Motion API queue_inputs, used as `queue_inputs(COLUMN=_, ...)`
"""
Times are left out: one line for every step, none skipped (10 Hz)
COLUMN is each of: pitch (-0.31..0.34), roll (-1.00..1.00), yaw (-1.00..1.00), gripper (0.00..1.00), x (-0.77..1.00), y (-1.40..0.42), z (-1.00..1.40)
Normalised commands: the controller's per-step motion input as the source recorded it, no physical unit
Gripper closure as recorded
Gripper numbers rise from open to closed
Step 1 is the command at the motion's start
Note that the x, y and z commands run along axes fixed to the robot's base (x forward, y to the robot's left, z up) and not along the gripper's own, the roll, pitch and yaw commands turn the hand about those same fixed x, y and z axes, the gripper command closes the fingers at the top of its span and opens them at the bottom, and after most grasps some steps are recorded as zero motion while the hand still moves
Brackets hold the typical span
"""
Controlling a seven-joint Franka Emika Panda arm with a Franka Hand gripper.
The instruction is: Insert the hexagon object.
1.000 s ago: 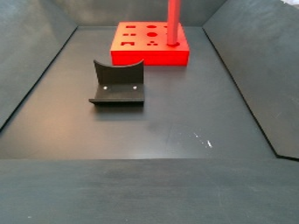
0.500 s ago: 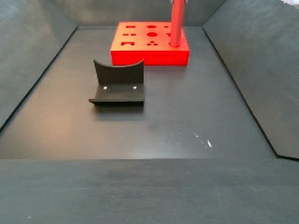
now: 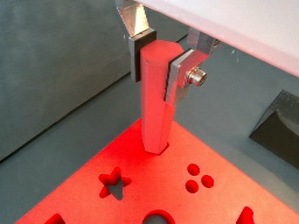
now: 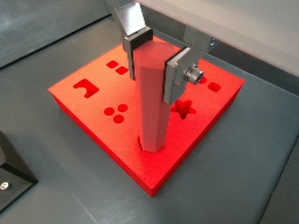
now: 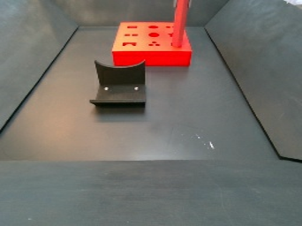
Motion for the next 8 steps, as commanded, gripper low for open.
queue_inputs(pitch=0.036, roll=0.14, yaw=0.0, gripper=1.0, x=0.21, y=-0.01, z=-0.61)
queue_inputs(pitch=0.0, roll=0.12, yaw=0.0, gripper=1.0, x=0.18, y=0.0, z=-0.71)
queue_inputs(pitch=0.0, roll=0.13, yaw=0.0, gripper=1.0, x=0.17, y=0.0, z=-0.72)
queue_inputs(pitch=0.054, roll=0.17, yaw=0.0, gripper=1.0, x=0.21, y=-0.02, z=-0.63)
queue_inputs(pitch=0.076, roll=0.17, yaw=0.0, gripper=1.0, x=0.14, y=-0.03, z=-0.56)
queue_inputs(pitch=0.083, roll=0.17, yaw=0.0, gripper=1.0, x=0.08, y=-0.03, z=-0.54)
queue_inputs(pitch=0.06, roll=0.13, yaw=0.0, gripper=1.0, x=0.05, y=0.0, z=-0.43)
queue_inputs(pitch=0.0, roll=0.0, yaw=0.0, gripper=1.0, x=0.0, y=0.0, z=0.0)
